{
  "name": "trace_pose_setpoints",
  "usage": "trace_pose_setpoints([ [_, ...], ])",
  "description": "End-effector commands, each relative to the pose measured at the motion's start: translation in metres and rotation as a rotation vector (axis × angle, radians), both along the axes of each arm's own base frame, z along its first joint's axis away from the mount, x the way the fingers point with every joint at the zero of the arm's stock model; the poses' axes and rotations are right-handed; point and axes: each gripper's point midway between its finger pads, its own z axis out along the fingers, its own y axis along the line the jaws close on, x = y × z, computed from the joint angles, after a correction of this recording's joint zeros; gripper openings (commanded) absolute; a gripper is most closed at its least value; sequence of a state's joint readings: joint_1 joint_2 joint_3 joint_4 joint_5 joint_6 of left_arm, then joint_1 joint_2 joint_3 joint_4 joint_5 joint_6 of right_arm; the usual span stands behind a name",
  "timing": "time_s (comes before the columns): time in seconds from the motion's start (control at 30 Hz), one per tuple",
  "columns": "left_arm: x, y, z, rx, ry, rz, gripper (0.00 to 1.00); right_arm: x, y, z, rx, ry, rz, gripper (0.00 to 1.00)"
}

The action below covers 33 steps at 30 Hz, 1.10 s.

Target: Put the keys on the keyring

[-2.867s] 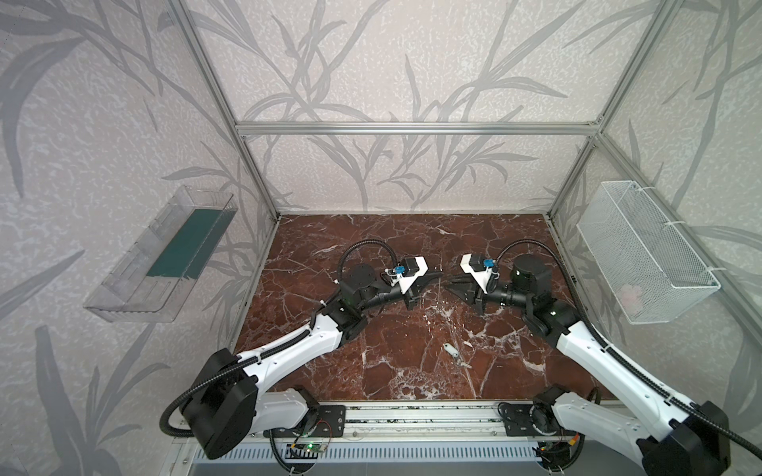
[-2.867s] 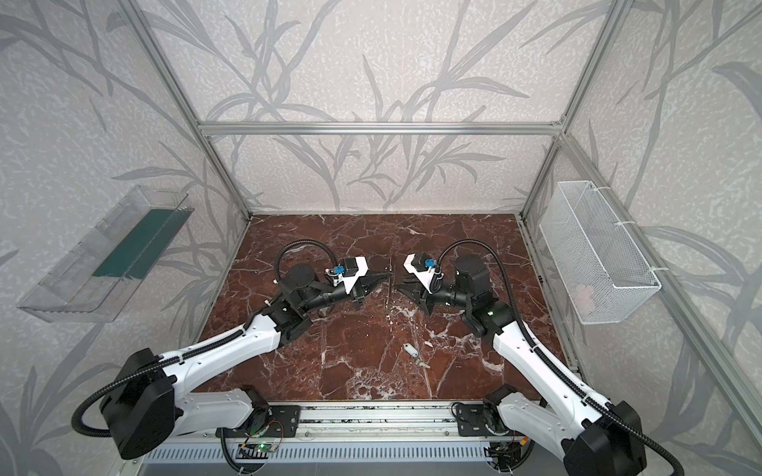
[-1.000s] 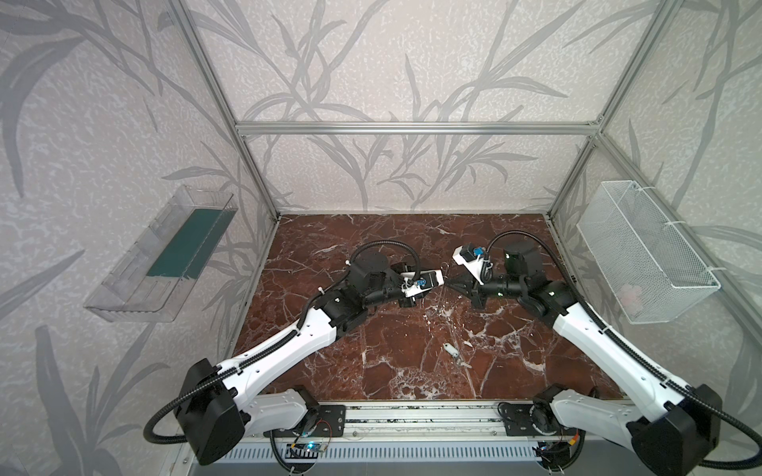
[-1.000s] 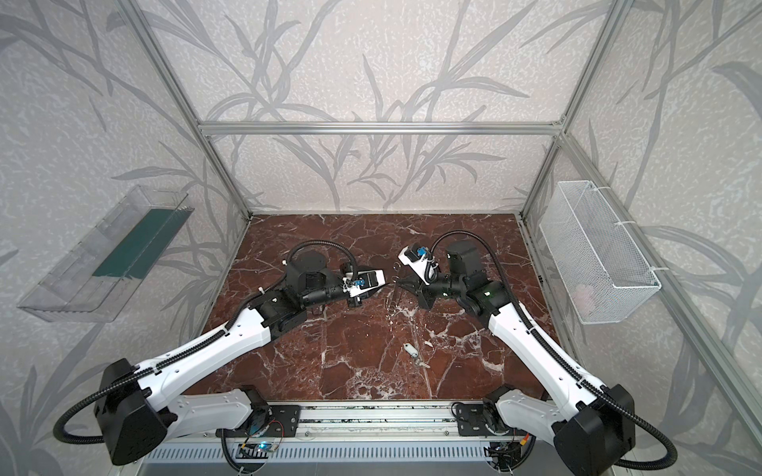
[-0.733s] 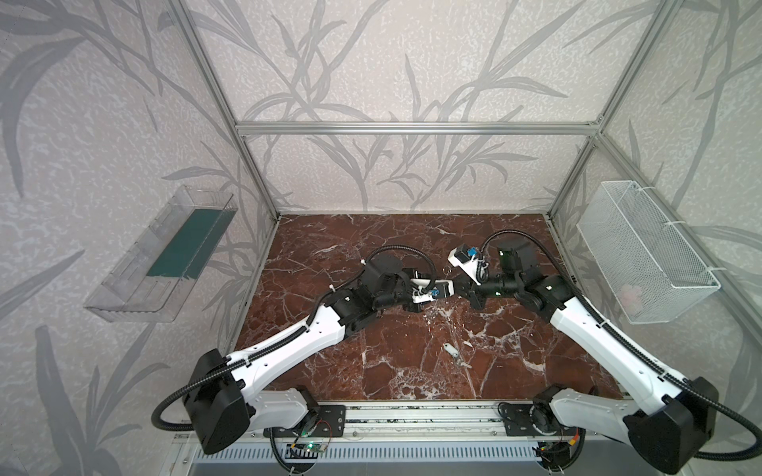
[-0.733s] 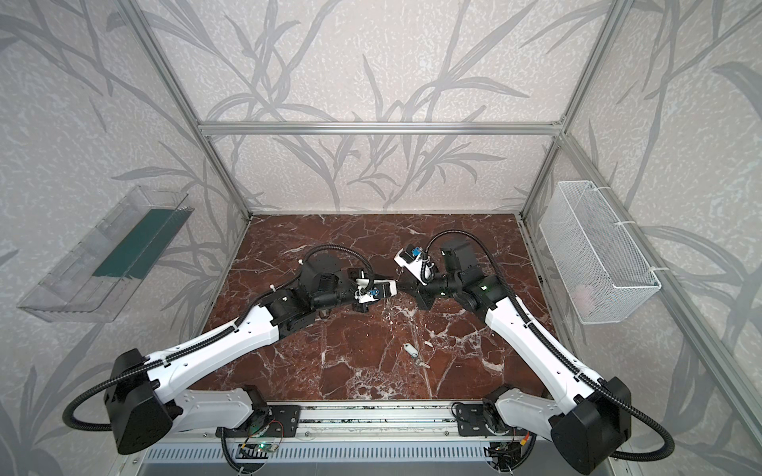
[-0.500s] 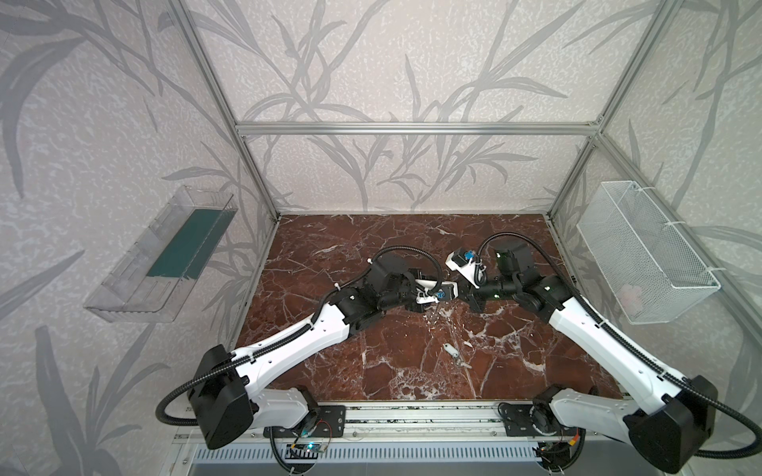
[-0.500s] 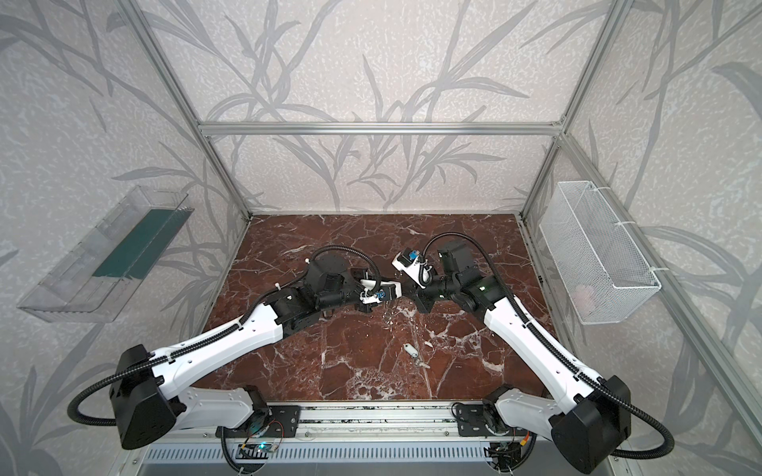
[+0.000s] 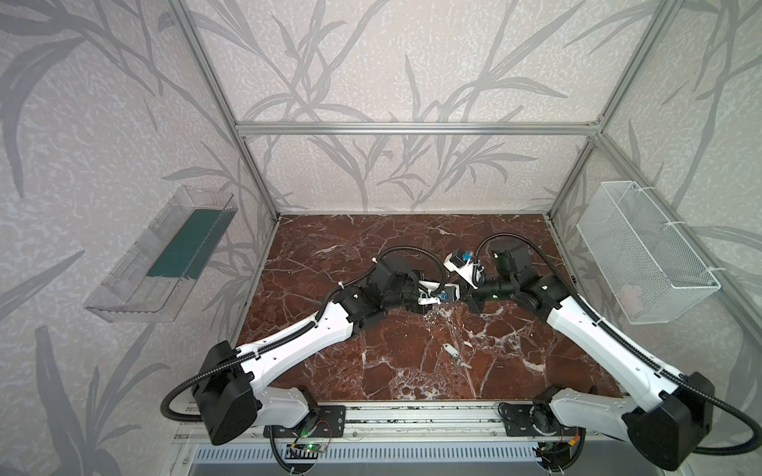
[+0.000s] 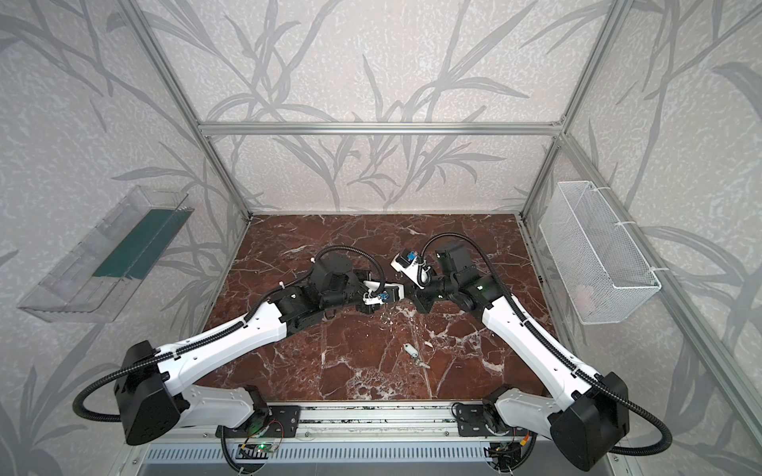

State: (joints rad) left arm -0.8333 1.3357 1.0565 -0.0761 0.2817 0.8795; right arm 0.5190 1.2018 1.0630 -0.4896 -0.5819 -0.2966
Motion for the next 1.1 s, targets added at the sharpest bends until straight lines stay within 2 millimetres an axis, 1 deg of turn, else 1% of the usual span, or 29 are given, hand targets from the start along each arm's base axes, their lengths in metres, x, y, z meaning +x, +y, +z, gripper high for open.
trace_pose_setpoints([
  [0.0,-0.001,-0.004,0.002,0.011,0.003,-0.019,0.05,-0.004,0.007,0.021,0.046,-0.06,0.046,0.0],
  [0.07,-0.001,-0.005,0.001,0.014,0.009,-0.024,0.0,-0.004,0.008,0.022,0.051,-0.071,0.049,0.0],
  [0.17,-0.001,-0.005,0.002,0.003,0.025,-0.012,0.0,-0.003,0.007,0.025,0.066,-0.105,0.039,0.01],
  [0.2,-0.001,-0.005,0.003,-0.007,0.033,-0.006,0.0,-0.003,0.005,0.025,0.066,-0.119,0.033,0.04],
  [0.23,-0.001,-0.005,0.006,-0.025,0.046,-0.002,0.0,-0.002,0.003,0.026,0.068,-0.142,0.023,0.12],
  [0.27,-0.001,-0.004,0.009,-0.049,0.063,0.002,0.0,-0.001,0.001,0.024,0.071,-0.158,0.01,0.19],
  [0.37,-0.002,-0.002,0.02,-0.147,0.124,0.002,0.0,0.003,-0.007,0.022,0.094,-0.202,-0.029,0.32],
  [0.43,-0.003,0.0,0.027,-0.21,0.162,-0.006,0.0,0.011,-0.015,0.021,0.096,-0.234,-0.093,0.37],
  [0.5,0.0,0.004,0.033,-0.274,0.194,0.005,0.0,0.015,-0.022,0.022,0.11,-0.265,-0.135,0.37],
  [0.6,0.002,0.009,0.043,-0.354,0.234,0.007,0.0,0.01,-0.024,0.028,0.162,-0.289,-0.132,0.37],
  [0.67,0.001,0.011,0.049,-0.406,0.256,-0.01,0.0,0.007,-0.023,0.031,0.193,-0.307,-0.119,0.37],
  [0.8,0.001,0.013,0.06,-0.504,0.305,-0.034,0.0,0.002,-0.019,0.038,0.234,-0.32,-0.088,0.34],
  [1.07,-0.009,0.01,0.073,-0.605,0.38,-0.117,0.0,0.007,-0.012,0.044,0.275,-0.342,-0.065,0.28],
])
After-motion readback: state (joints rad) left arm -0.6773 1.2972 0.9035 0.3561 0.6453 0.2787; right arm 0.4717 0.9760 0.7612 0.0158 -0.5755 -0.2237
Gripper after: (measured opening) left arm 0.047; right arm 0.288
